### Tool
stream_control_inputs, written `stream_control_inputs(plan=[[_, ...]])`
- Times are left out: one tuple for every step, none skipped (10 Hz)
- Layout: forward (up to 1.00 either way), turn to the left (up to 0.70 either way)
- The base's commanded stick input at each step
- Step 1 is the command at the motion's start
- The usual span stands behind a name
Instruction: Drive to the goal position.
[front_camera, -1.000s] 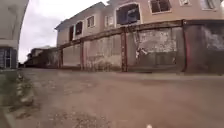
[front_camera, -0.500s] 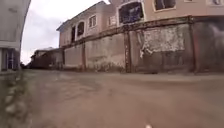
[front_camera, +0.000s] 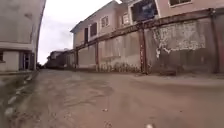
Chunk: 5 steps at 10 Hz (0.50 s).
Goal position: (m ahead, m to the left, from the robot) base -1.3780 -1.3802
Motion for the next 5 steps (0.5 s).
stream_control_inputs(plan=[[0.70,0.35],[0.70,0.35],[0.70,0.35],[0.70,0.35],[0.70,0.35]])
